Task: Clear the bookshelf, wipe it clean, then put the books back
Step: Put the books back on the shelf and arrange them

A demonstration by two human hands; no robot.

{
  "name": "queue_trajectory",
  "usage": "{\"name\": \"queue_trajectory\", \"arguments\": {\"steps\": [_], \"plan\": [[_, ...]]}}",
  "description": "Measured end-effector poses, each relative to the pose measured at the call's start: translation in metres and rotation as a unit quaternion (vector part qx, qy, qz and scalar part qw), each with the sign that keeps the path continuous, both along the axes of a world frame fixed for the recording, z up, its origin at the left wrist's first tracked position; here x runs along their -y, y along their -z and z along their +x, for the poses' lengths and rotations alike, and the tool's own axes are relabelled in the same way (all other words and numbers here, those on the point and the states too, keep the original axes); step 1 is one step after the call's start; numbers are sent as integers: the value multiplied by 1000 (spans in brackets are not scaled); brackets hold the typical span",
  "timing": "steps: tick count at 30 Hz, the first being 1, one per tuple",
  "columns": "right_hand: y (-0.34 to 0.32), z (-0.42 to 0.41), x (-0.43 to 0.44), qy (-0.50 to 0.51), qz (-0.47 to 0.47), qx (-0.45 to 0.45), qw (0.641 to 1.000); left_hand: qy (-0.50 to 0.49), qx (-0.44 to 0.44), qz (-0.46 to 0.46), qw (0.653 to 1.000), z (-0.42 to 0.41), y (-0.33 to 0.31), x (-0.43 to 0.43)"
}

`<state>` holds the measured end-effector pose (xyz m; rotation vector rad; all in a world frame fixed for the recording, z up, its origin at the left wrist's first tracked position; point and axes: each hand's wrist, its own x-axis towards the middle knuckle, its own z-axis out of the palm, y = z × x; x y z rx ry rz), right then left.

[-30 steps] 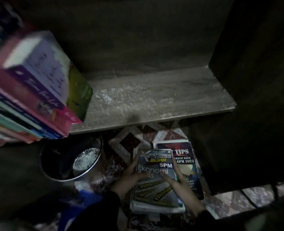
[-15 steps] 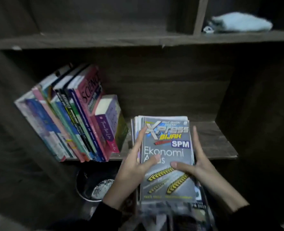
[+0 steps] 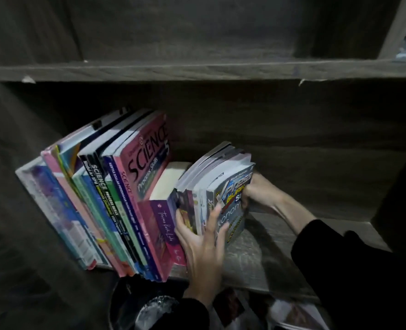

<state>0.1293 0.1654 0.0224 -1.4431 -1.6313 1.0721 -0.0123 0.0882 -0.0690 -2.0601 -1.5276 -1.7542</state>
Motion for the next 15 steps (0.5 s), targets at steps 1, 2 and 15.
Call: {"name": "queue_trajectory", "arguments": {"steps": [1,2,15], "plan": [[3,-3,-4,16,0,1,1000,-16,-9,-1,1000,3,7,-3],[6,-6,-6,25,3,-11,1000,-33,-18,0,999,6,15,-6],[105,-47,23,127,27,-246,961,-90,-143,38,985,-7,61,-4]]}}
